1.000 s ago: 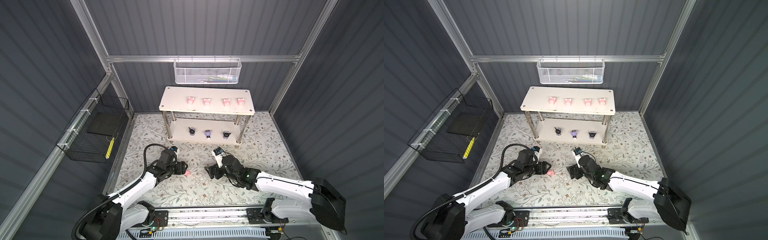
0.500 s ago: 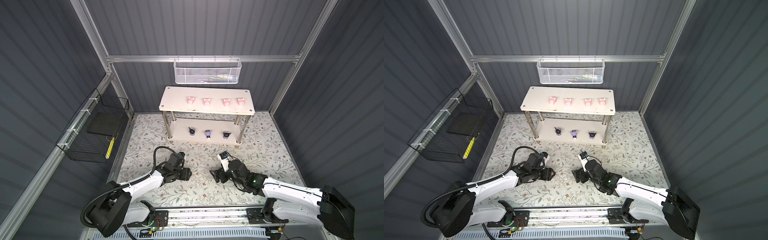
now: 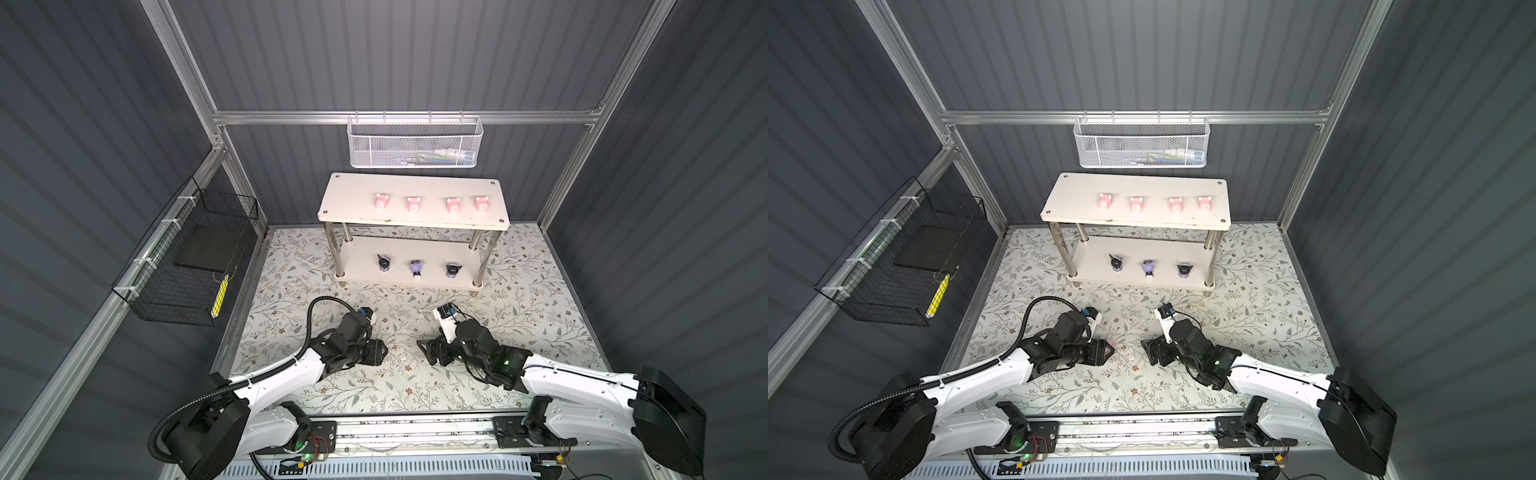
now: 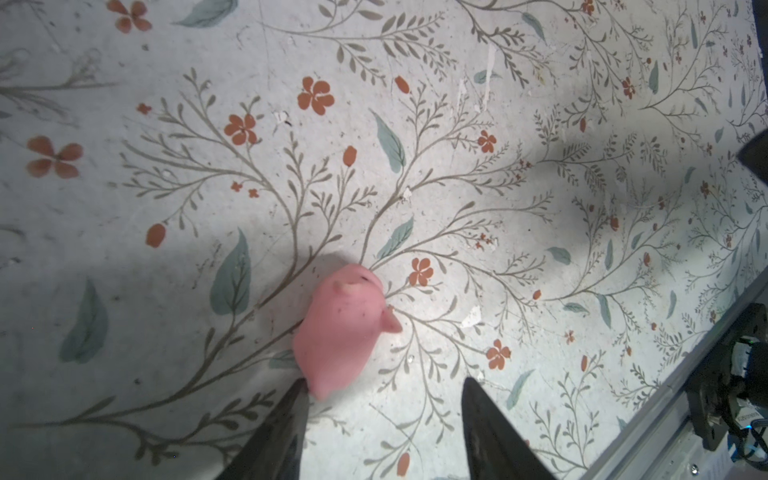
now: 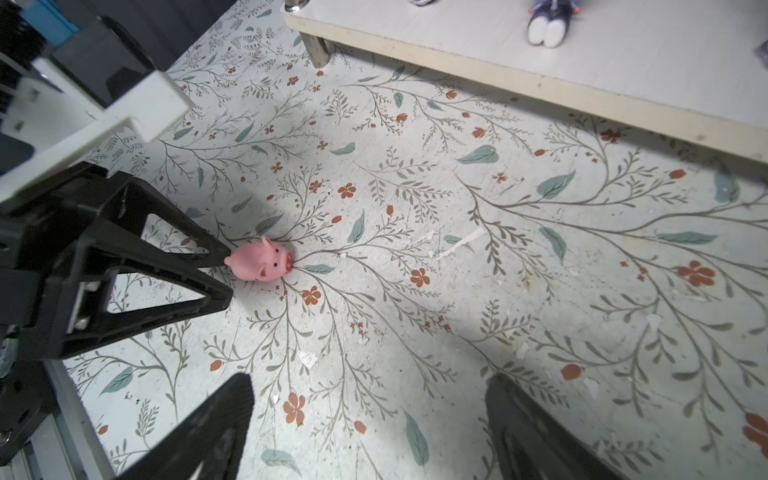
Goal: Place and organize the plastic toys onto the shelf
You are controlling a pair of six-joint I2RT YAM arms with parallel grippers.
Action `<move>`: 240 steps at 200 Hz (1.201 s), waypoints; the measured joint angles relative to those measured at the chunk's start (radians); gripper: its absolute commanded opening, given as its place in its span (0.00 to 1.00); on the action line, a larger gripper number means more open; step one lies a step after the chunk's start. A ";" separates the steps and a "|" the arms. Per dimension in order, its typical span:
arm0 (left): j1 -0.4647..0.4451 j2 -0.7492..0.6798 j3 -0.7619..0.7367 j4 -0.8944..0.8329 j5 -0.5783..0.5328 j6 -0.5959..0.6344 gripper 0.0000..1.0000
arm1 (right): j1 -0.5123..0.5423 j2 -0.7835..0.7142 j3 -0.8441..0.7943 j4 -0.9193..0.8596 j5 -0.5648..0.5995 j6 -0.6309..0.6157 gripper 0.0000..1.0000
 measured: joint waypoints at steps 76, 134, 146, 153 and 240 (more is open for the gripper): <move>-0.007 0.015 0.147 -0.177 -0.185 0.085 0.65 | 0.000 0.002 -0.020 0.013 -0.003 0.007 0.89; -0.007 0.099 0.159 -0.177 -0.184 0.134 0.64 | -0.004 -0.008 -0.033 0.014 -0.003 0.014 0.90; -0.007 0.100 0.159 -0.177 -0.182 0.141 0.64 | -0.005 -0.008 -0.033 0.015 -0.003 0.014 0.89; -0.007 0.100 0.159 -0.177 -0.181 0.145 0.64 | -0.005 -0.008 -0.033 0.016 -0.003 0.015 0.89; -0.025 0.129 0.152 -0.146 -0.154 0.193 0.59 | -0.005 0.012 -0.033 0.037 -0.003 0.018 0.90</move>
